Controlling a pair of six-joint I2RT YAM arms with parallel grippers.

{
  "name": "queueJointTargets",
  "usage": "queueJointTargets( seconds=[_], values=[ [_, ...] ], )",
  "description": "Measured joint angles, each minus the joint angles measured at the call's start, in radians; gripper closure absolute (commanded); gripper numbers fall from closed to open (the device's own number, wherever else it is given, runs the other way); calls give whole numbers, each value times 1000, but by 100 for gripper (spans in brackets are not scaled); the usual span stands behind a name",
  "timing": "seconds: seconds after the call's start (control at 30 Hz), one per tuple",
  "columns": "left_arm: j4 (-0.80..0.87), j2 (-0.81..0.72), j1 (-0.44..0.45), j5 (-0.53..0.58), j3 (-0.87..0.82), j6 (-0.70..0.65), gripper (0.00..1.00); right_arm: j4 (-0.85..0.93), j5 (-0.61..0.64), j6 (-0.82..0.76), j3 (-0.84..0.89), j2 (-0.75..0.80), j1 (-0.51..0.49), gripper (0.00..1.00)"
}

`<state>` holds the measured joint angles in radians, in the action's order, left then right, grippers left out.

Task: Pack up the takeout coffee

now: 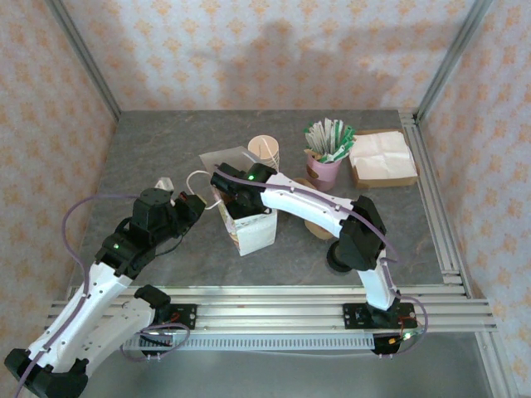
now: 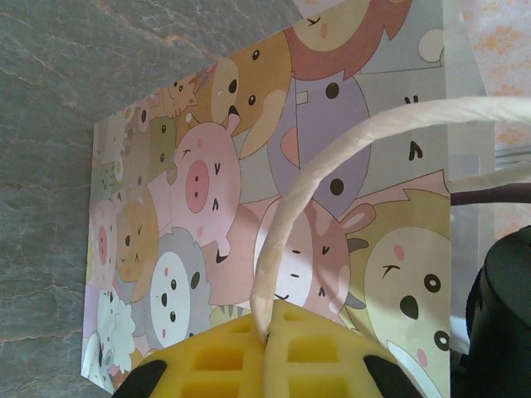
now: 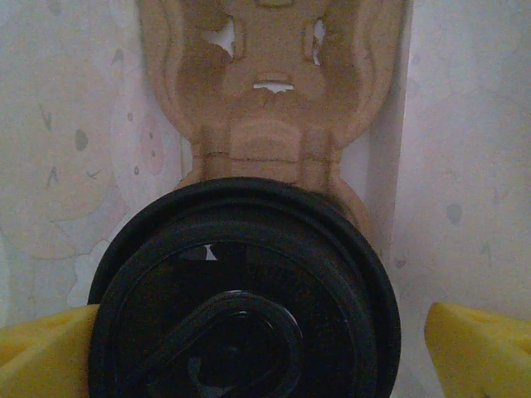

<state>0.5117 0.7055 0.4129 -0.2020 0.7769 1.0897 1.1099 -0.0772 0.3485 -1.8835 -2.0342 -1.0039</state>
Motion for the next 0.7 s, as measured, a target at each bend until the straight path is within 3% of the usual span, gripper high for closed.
queueJointTargets(
  seconds=[0.7],
  values=[
    [0,11,7,2,0,-17,100,63,-1,-1,-24,0,-18,5]
  ],
)
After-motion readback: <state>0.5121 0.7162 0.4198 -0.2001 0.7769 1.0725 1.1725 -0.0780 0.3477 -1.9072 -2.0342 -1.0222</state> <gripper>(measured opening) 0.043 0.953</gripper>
